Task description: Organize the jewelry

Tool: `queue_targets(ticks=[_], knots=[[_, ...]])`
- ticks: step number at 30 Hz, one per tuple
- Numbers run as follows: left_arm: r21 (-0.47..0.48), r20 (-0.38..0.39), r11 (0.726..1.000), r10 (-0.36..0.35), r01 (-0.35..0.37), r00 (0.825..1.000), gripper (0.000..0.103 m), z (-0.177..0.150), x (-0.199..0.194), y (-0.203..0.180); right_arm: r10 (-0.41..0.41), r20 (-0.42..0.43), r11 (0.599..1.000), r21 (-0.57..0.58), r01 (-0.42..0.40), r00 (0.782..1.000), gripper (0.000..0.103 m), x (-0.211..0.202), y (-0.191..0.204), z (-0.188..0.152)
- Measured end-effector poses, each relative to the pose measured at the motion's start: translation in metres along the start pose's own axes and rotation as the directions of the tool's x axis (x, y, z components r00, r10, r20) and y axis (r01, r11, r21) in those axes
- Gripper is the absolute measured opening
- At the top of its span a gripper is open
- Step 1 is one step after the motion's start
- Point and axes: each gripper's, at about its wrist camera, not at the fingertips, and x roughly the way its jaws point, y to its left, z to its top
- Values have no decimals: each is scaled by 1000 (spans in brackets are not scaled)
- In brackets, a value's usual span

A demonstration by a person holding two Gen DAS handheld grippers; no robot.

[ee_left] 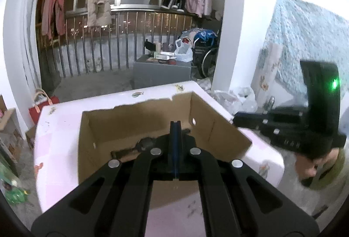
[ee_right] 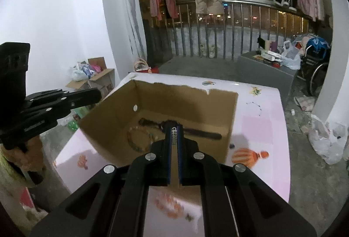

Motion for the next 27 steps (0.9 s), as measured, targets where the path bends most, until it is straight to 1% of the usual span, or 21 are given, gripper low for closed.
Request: queue_targets(ticks=[3, 7, 11, 14, 15, 17, 18, 20, 22, 24, 26, 27], knots=[[-38, -36, 999, 25, -27, 999, 0, 10, 24, 7, 16, -42, 1000, 26, -15, 999, 5, 23, -8, 15], [-64, -92, 997, 27, -33, 995, 0, 10, 53, 15, -7, -114, 1000, 29, 11, 993, 5, 58, -11, 27], [-104, -160, 994, 23, -40, 987, 0, -2, 77, 21, -51, -197, 998, 27, 58, 979, 5, 89, -12, 30], [-125, -224, 991, 22, -51, 974, 0, -14, 93, 26, -74, -251, 995, 44, 87, 965, 5, 103, -14, 25], [-132, -238, 990, 21, -53, 971, 2, -18, 95, 27, -80, -265, 994, 49, 97, 961, 6, 105, -15, 23], [-138, -247, 989, 23, -58, 969, 13, -24, 96, 27, -85, -278, 993, 52, 103, 957, 6, 106, -15, 20], [-139, -242, 989, 24, -59, 970, 16, -25, 94, 27, -90, -279, 993, 50, 108, 956, 7, 105, -15, 20], [-139, -229, 988, 33, -66, 973, 27, -26, 89, 26, -95, -274, 992, 51, 114, 957, 14, 100, -13, 20], [-139, -212, 987, 45, -76, 976, 32, -25, 83, 25, -95, -262, 992, 56, 114, 960, 19, 95, -11, 21], [-140, -198, 987, 50, -79, 979, 34, -23, 78, 25, -92, -251, 992, 62, 111, 964, 20, 89, -10, 22], [-138, -183, 987, 60, -86, 981, 40, -19, 74, 23, -90, -240, 992, 65, 108, 967, 23, 84, -7, 22], [-137, -178, 987, 65, -90, 982, 41, -19, 71, 21, -92, -233, 992, 66, 110, 968, 24, 80, -5, 22]])
